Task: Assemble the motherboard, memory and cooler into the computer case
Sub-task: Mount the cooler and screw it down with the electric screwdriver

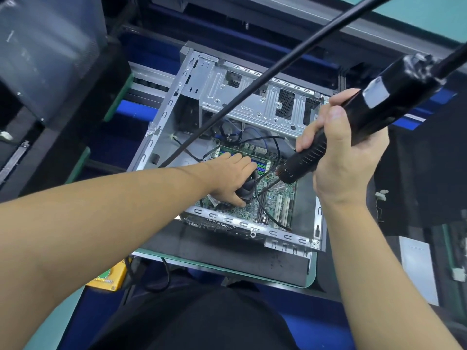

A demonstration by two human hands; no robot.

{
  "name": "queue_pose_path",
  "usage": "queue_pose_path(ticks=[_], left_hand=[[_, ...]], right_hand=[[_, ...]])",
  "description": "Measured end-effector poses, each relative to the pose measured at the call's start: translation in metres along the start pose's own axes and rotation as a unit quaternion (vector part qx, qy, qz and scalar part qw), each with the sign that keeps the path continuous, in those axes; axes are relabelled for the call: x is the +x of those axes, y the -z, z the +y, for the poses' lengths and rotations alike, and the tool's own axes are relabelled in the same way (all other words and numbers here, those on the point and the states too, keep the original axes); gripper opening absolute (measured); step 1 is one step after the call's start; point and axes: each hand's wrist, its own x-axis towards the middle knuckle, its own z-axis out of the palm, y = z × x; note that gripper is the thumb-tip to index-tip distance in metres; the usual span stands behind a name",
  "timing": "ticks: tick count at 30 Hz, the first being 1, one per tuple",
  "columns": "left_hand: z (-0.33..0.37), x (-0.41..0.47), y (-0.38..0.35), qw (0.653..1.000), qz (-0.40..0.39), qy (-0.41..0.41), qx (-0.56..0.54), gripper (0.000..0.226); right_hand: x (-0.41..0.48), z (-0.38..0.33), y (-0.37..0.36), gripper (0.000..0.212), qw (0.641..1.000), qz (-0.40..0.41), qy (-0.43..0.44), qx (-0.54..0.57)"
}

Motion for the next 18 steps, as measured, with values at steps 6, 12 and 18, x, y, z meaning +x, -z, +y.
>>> queue_pose_path(ticks=[6,12,18], left_hand=[[-0.001,0.000,-0.004,1.000,0.010,0.002,0.006,0.099],[-0.002,0.001,-0.006,1.000,0.013,0.001,0.004,0.099],[-0.002,0.000,-0.004,1.000,0.004,0.003,0.001,0.100]], right_hand=[[0.001,0.001,-0.001,0.005,1.000,0.002,0.001,-0.007],[0.002,-0.001,0.000,0.004,1.000,0.000,0.001,-0.022],[-0.009,0.001,0.000,0.007,0.999,0.018,-0.035,-0.002]])
